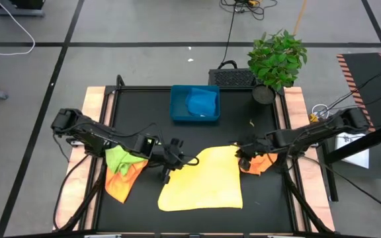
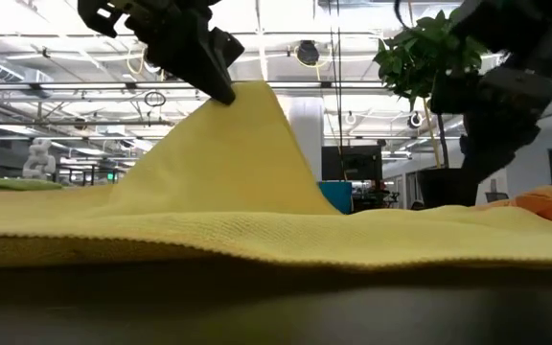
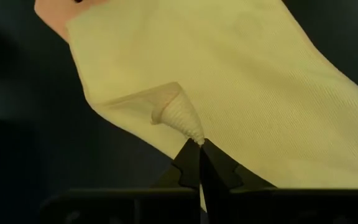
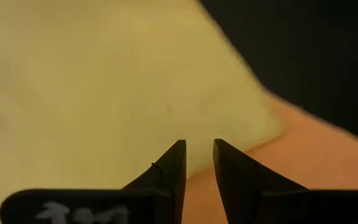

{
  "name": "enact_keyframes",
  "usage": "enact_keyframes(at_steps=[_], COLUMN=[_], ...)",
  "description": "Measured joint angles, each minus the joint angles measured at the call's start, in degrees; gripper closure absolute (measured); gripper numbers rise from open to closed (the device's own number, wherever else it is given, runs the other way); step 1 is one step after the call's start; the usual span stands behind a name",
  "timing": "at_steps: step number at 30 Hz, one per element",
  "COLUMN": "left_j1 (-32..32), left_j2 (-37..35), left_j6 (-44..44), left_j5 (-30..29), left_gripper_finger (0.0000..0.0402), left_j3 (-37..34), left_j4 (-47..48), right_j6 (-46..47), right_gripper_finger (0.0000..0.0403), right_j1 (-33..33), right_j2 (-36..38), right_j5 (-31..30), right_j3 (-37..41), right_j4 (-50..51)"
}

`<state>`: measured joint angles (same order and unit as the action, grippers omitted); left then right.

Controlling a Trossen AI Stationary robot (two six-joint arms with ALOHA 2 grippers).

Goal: Fold microfiber towels
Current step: Fold the yellow microfiber cloth

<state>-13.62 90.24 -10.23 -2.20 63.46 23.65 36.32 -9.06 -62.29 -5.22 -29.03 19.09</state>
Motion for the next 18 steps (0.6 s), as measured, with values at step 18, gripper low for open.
enact_keyframes(at_steps=[18], left_j1=[-2.3], left_j2=[0.0], left_j6=[5.3], left_j5=[-3.9], left_gripper_finger=[0.0401], left_j3=[0.0], left_j4=[1.4], right_j6=[5.9], right_gripper_finger=[0.0328], right_j1=[8.4], right_j2=[-1.8], right_j5=[-11.5], right_j3=[0.6], right_j4=[22.4])
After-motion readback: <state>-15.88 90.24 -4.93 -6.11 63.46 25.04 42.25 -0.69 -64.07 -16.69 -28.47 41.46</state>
